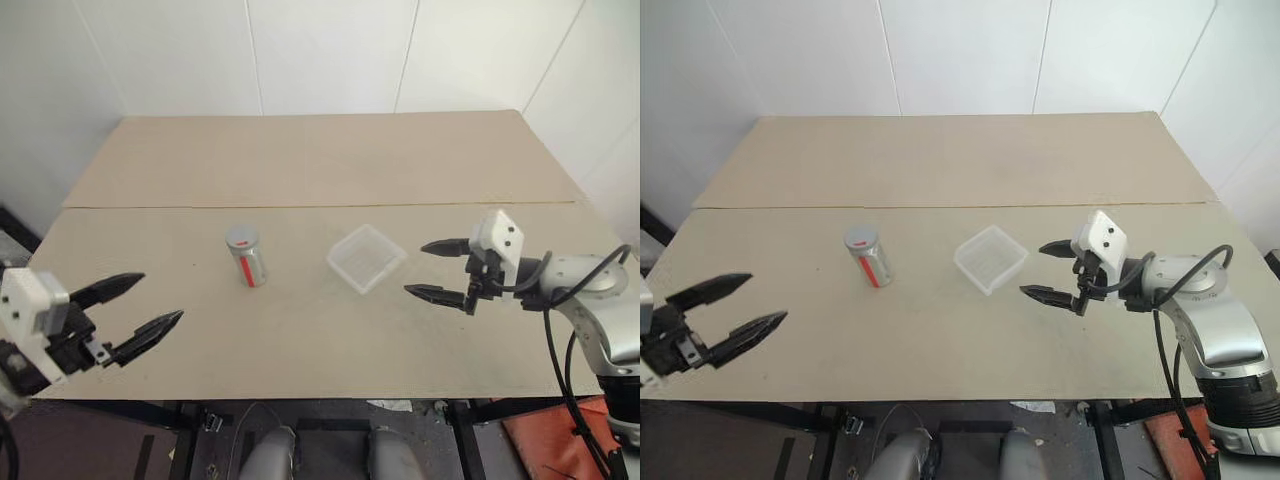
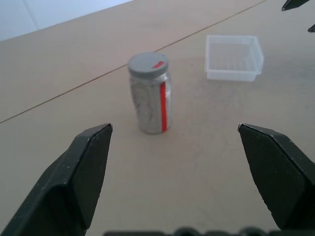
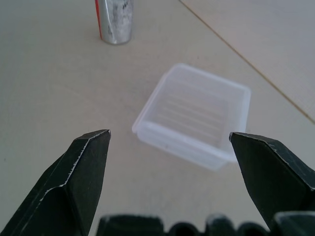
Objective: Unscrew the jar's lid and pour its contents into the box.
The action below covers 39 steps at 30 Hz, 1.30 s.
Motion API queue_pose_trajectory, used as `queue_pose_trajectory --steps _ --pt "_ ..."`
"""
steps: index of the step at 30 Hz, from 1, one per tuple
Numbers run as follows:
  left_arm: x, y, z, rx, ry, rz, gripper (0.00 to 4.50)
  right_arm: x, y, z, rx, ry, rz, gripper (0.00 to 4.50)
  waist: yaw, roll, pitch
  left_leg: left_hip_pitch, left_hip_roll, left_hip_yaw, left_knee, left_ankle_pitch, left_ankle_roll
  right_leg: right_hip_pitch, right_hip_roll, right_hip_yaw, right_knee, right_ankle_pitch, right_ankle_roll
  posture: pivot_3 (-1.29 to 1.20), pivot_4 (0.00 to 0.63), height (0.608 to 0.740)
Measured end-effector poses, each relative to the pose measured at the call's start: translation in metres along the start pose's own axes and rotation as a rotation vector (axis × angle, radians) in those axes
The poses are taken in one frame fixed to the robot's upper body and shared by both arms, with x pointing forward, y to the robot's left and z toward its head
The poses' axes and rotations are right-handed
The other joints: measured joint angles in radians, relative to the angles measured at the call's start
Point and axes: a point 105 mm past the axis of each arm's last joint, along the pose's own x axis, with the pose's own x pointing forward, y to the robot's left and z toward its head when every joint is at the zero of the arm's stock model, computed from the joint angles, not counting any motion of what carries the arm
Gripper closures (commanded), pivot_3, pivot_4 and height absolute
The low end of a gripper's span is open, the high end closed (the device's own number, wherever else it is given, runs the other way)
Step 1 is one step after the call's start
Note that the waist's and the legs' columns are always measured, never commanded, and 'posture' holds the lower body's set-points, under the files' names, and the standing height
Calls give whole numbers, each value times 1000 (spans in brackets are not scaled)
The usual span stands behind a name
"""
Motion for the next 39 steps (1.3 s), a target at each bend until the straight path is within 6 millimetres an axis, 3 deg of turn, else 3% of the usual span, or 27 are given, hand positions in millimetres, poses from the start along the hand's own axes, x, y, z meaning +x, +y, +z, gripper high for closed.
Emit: queue_pose_trajectory --steps 7,14,18,26,31,39 --pt "4 6 -1 -18 -7 8 49 4 12 -10 13 24 14 0 11 0 0 -1 -1 1 0 0 0 0 0 0 -2 0 0 0 150 740" --pt "19 -1 -8 -42 -13 7 49 -4 3 -7 -17 38 9 0 5 0 0 0 0 1 0 0 0 0 0 1 -2 1 -1 0 150 740" --pt "46 -10 -11 -75 -61 33 49 -14 -5 0 -62 48 27 0 10 0 0 0 0 1 0 0 0 1 0 1 -2 1 0 0 150 740" --pt "117 -39 -44 -185 -69 229 49 -19 -10 9 -101 64 57 0 13 -1 0 0 -1 2 1 0 0 1 1 2 -2 2 0 0 150 740" --pt "154 -52 -60 -165 -44 354 49 -24 -16 19 -125 67 87 0 14 -1 0 -1 -2 3 1 0 0 1 1 2 -2 2 0 0 150 740" --pt "187 -47 -56 -105 -97 536 49 -31 -24 20 -105 71 127 0 14 -2 0 -1 -2 3 1 0 0 1 1 2 -2 3 0 0 150 740"
